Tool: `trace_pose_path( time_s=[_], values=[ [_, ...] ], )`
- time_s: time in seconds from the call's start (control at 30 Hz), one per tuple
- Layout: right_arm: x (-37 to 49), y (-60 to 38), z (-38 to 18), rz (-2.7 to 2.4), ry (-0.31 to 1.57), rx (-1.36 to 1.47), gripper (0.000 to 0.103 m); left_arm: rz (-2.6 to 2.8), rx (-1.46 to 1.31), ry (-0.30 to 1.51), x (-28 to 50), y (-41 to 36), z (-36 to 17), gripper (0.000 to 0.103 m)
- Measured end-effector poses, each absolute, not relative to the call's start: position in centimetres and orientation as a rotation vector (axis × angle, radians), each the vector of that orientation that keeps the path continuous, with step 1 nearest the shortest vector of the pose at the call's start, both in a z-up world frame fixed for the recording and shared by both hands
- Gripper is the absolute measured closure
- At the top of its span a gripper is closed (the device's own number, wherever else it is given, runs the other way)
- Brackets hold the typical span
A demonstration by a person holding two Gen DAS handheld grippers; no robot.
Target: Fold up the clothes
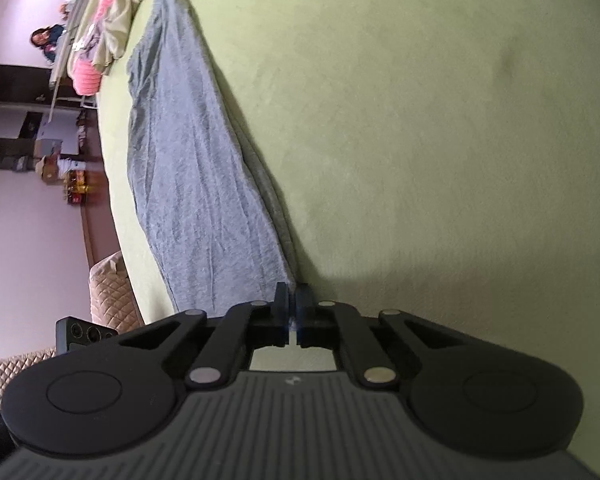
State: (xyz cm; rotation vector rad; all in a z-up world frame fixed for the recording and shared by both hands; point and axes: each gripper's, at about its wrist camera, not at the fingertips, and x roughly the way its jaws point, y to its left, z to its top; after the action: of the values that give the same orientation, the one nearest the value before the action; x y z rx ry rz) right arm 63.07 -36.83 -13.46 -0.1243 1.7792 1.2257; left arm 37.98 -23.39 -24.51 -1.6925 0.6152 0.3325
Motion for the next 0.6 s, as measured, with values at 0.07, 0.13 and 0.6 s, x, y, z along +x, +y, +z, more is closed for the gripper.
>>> trace_pose_path(
  time_s=[0.07,0.13,0.6],
  values=[
    [62.9,-37.5,-13.0,1.207,1.799,-0.123,0.102,0.336,-1.701,0.629,37.7,-24.1,-24.0,0.099],
    [62.5,-38.4,-12.4,1.197,1.825,-0.116,0.102,0.33,-1.709,0.646,37.6,-25.0,-23.2,0.099],
    [58.0,-48.4,-8.0,1.049,2.003,-0.198,0.102,0.3,-1.859,0.765,38.3,-35.1,-19.4,0.099]
  ],
)
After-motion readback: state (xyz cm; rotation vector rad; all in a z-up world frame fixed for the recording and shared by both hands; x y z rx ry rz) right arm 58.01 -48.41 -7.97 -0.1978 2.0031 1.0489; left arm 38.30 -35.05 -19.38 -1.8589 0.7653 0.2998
